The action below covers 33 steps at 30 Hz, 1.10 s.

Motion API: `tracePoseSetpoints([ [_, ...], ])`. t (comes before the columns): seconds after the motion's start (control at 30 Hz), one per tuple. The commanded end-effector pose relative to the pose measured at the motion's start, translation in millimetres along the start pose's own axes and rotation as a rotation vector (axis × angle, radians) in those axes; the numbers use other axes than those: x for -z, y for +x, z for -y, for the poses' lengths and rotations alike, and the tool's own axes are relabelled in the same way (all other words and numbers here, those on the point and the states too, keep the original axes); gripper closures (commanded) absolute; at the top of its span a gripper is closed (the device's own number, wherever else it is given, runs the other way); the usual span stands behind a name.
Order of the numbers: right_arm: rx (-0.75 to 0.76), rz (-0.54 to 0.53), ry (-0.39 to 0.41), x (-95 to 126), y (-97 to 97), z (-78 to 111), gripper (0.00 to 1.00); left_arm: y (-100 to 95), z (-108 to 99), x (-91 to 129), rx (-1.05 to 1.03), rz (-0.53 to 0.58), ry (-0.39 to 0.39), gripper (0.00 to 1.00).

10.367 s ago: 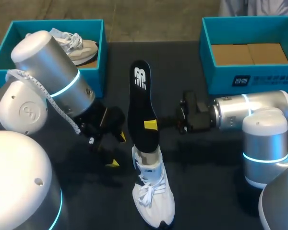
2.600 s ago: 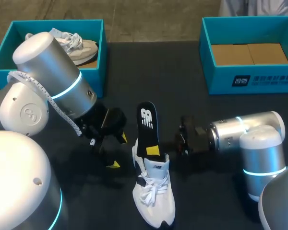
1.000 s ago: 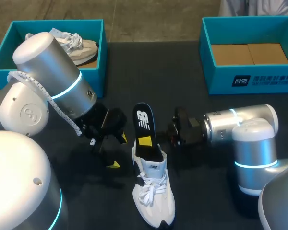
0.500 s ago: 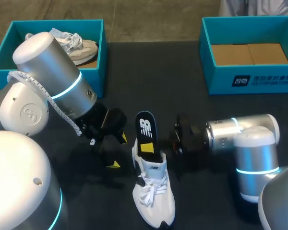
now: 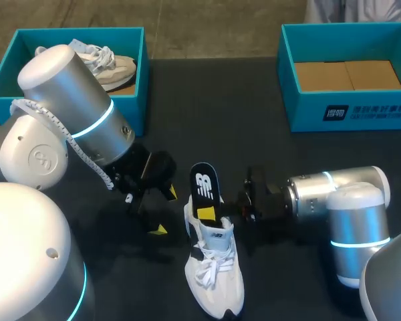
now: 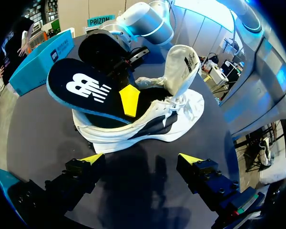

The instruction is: Take the shoe out of the shoebox, open the shoe tongue, remove and reinsert the insole, then place the shoe into the shoebox

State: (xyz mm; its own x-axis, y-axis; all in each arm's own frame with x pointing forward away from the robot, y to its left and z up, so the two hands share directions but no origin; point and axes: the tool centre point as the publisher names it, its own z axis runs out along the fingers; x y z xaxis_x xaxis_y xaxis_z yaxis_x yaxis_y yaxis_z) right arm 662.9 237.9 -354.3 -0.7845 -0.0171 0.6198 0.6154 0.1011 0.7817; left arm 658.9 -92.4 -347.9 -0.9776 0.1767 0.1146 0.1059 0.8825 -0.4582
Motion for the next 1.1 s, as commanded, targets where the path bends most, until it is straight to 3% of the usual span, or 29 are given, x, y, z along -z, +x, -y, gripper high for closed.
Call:
tracePoseSetpoints([
  [0.03, 0.011, 0.006, 0.002, 1.5, 1.7, -1.1, 0.61, 0.5, 0.3, -0.6, 0.0, 0.001, -0.002, 0.0],
  [0.67, 0.065, 0.006, 0.014, -3.1, 2.5, -27.7, 0.65, 0.5, 0.3, -0.6, 0.0, 0.001, -0.002, 0.0],
  [0.87, 0.054, 0.021, 0.008, -4.0, 0.2, -31.5, 0.83, 0.5, 0.3, -0.6, 0.0, 0.001, -0.002, 0.0],
  [0.97, 0.033, 0.038, 0.015, -4.7, 1.2, -32.6, 1.0, 0.5, 0.3, -0.6, 0.0, 0.001, -0.002, 0.0],
  [1.1, -0.005, 0.057, 0.027, -5.3, 0.9, -30.4, 1.0, 0.5, 0.3, -0.6, 0.0, 0.001, -0.002, 0.0],
])
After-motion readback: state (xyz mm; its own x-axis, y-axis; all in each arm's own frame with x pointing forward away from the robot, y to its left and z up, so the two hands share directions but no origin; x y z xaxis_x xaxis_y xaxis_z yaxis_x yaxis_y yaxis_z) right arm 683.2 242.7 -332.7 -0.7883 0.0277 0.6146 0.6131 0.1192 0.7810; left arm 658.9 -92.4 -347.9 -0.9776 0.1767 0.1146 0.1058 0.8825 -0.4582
